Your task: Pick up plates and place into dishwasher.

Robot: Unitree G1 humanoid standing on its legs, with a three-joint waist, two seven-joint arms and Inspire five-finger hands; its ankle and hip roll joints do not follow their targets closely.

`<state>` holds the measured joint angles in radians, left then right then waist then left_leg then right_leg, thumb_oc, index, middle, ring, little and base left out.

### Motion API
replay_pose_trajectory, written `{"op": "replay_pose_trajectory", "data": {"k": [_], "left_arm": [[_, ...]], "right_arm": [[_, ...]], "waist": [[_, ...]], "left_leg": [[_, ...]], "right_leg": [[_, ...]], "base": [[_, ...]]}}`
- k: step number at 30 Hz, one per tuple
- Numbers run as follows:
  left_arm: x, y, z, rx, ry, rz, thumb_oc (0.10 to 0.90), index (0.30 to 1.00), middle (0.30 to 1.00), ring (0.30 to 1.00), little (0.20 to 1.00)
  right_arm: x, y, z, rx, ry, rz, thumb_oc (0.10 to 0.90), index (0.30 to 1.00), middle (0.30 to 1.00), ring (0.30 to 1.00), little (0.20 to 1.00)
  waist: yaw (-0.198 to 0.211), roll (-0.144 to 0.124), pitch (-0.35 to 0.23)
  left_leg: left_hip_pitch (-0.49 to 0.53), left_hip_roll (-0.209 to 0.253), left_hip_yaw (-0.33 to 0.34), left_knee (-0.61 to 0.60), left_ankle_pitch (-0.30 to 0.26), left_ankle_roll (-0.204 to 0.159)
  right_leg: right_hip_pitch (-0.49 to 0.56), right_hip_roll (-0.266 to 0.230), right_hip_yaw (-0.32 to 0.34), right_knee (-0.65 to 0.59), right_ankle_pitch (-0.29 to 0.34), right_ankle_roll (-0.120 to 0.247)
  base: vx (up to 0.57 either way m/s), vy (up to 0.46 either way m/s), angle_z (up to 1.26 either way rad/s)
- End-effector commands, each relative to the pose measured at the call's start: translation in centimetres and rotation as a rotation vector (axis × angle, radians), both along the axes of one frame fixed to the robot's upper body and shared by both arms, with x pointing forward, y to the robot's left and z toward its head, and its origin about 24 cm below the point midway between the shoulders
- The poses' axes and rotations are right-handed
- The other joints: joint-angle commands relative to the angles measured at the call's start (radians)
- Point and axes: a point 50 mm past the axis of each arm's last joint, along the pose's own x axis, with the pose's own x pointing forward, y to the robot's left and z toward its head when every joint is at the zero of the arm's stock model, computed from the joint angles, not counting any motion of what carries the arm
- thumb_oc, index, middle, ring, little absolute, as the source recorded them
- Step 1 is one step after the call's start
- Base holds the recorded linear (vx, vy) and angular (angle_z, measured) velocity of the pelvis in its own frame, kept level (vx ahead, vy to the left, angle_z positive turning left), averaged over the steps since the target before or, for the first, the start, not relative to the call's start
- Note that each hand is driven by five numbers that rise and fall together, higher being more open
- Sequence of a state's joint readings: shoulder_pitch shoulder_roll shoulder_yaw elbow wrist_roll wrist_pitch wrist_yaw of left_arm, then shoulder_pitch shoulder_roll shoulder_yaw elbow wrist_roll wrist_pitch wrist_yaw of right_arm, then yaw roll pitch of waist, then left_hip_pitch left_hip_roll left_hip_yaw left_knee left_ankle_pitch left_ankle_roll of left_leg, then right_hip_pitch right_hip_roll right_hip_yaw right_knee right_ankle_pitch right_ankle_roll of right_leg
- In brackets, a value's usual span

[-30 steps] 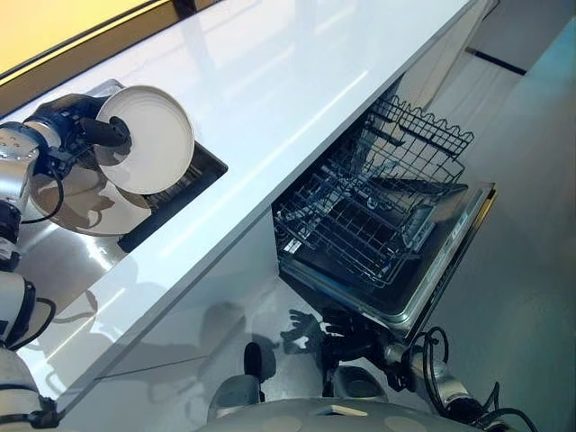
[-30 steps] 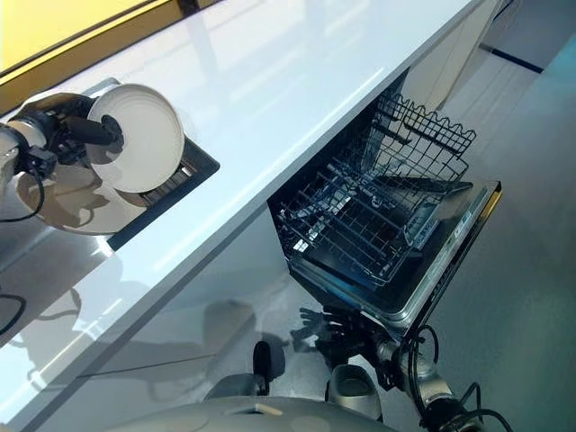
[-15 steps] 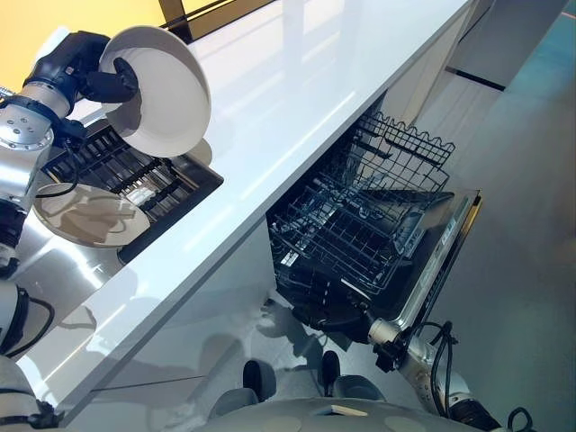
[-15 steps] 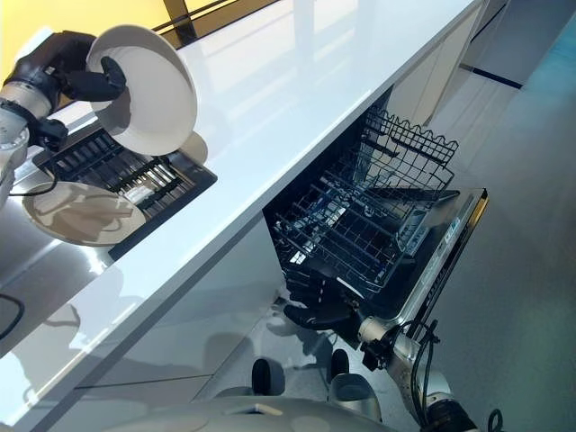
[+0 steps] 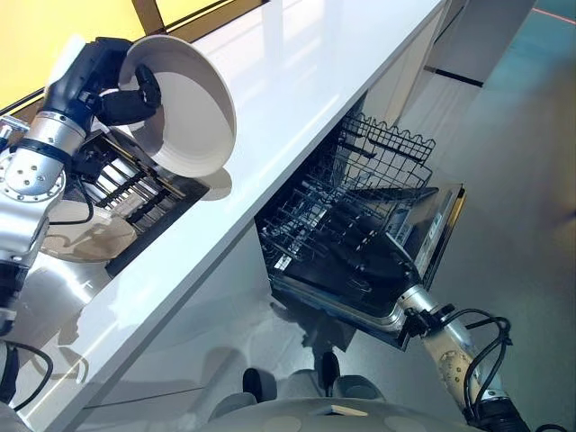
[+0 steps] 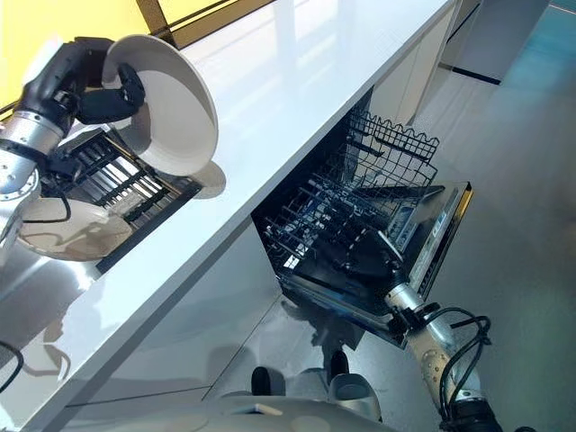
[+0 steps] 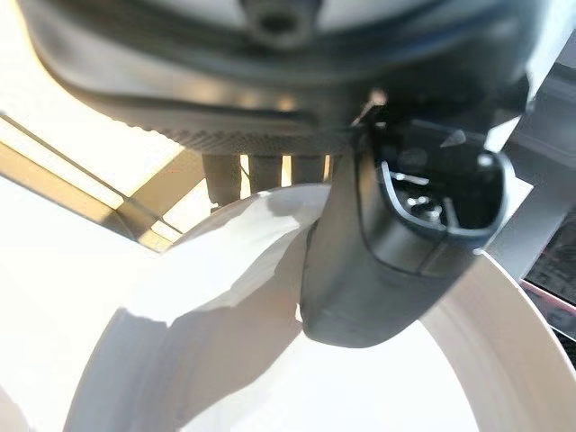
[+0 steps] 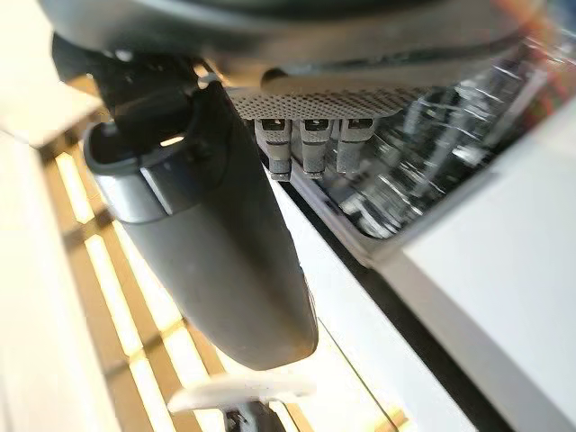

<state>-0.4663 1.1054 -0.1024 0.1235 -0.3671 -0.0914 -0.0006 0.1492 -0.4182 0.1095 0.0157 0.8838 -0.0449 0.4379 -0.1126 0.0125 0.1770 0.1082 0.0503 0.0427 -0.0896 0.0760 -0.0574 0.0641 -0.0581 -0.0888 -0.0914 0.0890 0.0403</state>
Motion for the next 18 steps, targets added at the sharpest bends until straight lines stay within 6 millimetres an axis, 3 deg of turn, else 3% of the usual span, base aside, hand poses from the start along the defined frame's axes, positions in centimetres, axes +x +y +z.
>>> {"op": "replay_pose_trajectory", "data": {"k": [1, 2, 5, 11, 18], "left_arm": [[-1.7, -0.3, 5.6, -0.082, -0.296, -0.062, 0.100, 0.300, 0.300, 0.300, 0.200], [-1.7, -1.0, 5.2, -0.094, -0.292, -0.093, 0.100, 0.300, 0.300, 0.300, 0.200], [-1.4, -2.2, 4.4, -0.119, -0.287, -0.149, 0.100, 0.300, 0.300, 0.300, 0.200], [-0.9, -4.7, 3.0, -0.164, -0.292, -0.236, 0.100, 0.300, 0.300, 0.300, 0.200], [-0.1, -8.2, 2.8, -0.162, -0.358, -0.297, 0.100, 0.300, 0.300, 0.300, 0.200]], "right_arm": [[1.5, 0.1, 6.9, 0.023, -0.319, 0.011, 0.800, 0.900, 0.900, 0.900, 0.900], [2.0, 0.1, 8.9, -0.001, -0.402, -0.013, 0.800, 0.900, 0.900, 0.900, 0.900], [2.6, 0.1, 11.7, -0.054, -0.545, -0.082, 0.800, 0.900, 0.900, 0.900, 0.900], [3.2, 1.1, 14.6, -0.092, -0.679, -0.106, 0.800, 0.900, 0.900, 0.900, 0.900], [4.0, 3.1, 17.0, -0.060, -0.764, -0.047, 0.800, 0.900, 0.900, 0.900, 0.900]], "waist": [[-0.007, 0.018, -0.105], [-0.006, 0.018, -0.104], [0.000, 0.018, -0.106], [0.005, 0.016, -0.105], [0.002, 0.007, -0.110]], "left_leg": [[0.021, -0.084, 0.033, 0.002, -0.073, 0.047], [0.021, -0.085, 0.033, 0.002, -0.073, 0.048], [0.019, -0.086, 0.034, 0.002, -0.071, 0.050], [0.013, -0.089, 0.038, 0.002, -0.058, 0.056], [0.017, -0.085, 0.049, 0.002, -0.057, 0.055]], "right_leg": [[0.032, 0.011, 0.002, 0.004, -0.023, 0.060], [0.031, 0.013, 0.005, 0.004, -0.021, 0.058], [0.028, 0.015, 0.008, 0.004, -0.018, 0.056], [0.022, 0.020, 0.018, 0.004, -0.005, 0.048], [0.025, 0.025, 0.028, 0.005, -0.004, 0.043]], "base": [[-0.01, 0.000, -0.06], [-0.01, 0.005, -0.04], [-0.03, 0.007, -0.09], [-0.02, 0.012, -0.09], [0.00, 0.000, -0.07]]}}
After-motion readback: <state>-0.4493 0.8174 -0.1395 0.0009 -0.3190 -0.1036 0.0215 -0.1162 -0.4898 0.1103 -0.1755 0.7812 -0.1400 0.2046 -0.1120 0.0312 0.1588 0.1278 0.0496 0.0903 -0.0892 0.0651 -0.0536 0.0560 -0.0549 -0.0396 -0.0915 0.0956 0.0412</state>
